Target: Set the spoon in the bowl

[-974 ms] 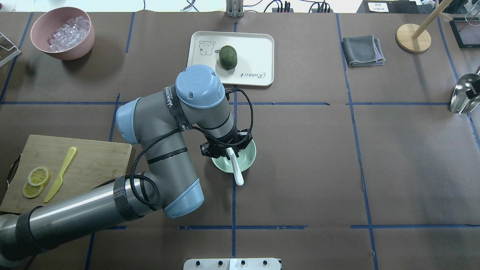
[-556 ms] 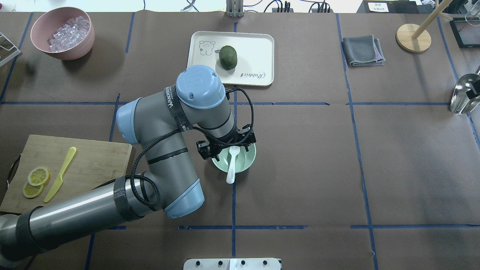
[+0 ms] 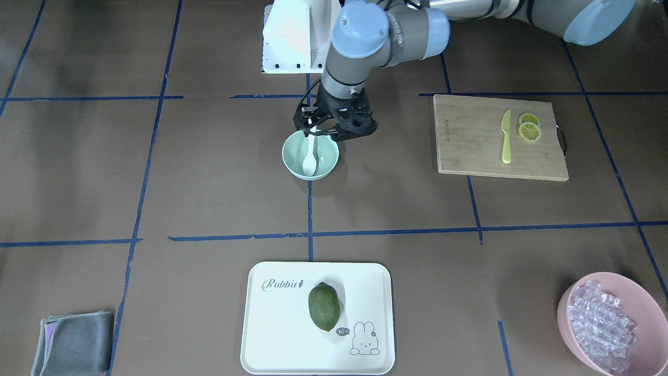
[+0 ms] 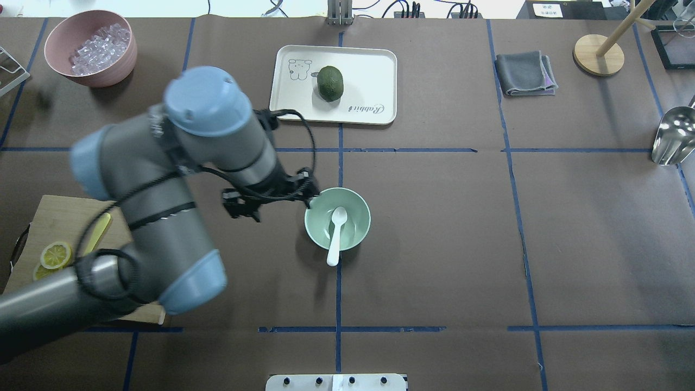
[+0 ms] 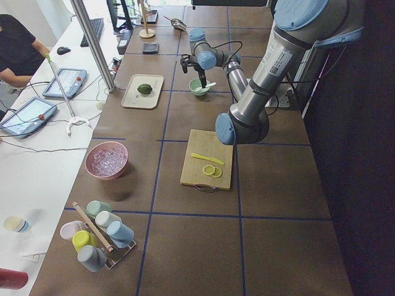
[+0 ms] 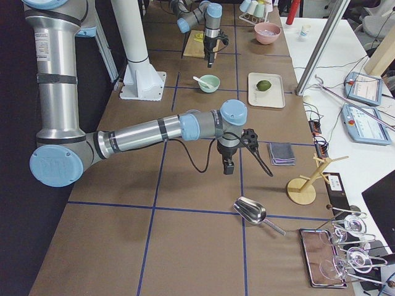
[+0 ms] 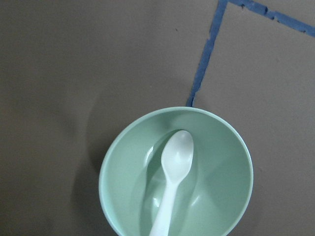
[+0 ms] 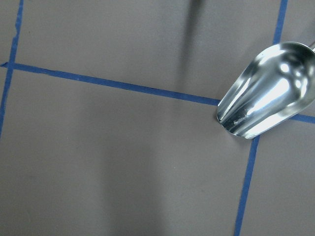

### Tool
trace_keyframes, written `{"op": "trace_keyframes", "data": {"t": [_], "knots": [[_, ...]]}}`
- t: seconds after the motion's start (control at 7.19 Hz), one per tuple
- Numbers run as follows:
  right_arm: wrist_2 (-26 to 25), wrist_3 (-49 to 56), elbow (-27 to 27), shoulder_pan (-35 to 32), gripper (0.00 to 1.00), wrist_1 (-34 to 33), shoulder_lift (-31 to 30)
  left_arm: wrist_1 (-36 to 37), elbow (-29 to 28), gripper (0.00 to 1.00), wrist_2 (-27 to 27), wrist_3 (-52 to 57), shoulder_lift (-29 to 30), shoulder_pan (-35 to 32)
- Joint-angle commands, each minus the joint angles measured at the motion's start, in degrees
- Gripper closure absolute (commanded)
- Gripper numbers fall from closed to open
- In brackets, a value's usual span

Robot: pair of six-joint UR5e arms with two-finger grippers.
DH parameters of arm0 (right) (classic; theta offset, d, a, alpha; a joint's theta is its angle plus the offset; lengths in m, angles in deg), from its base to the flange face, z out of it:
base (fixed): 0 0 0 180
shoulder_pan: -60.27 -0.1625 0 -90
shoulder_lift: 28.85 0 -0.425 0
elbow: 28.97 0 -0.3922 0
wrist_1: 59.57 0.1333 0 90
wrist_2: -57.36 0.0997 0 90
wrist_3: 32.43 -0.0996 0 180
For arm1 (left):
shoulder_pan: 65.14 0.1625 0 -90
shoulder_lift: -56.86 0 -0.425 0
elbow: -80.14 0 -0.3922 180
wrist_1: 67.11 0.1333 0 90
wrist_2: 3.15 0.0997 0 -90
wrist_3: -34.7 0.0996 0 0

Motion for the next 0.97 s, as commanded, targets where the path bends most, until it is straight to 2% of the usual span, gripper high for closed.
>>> {"op": "trace_keyframes", "data": {"t": [0.0, 0.28, 0.56, 0.83], "knots": [[0.75, 7.28, -2.7, -4.51, 0.01, 0.03, -2.08, 7.69, 9.48, 0.0, -1.39, 13.92, -7.84, -7.04], [1.8, 13.72, -9.55, -8.39, 0.01, 0.12, -1.91, 7.8, 11.42, 0.0, -3.95, 27.88, -16.17, -13.9], [1.63, 12.25, -10.36, -8.67, 0.01, 0.12, -0.78, 7.36, 11.88, 0.0, -8.32, 39.23, -23.56, -21.01], [1.19, 10.14, -10.28, -9.54, 0.0, 0.21, 1.76, 7.1, 11.36, 0.0, -9.74, 53.1, -30.16, -28.83]]}}
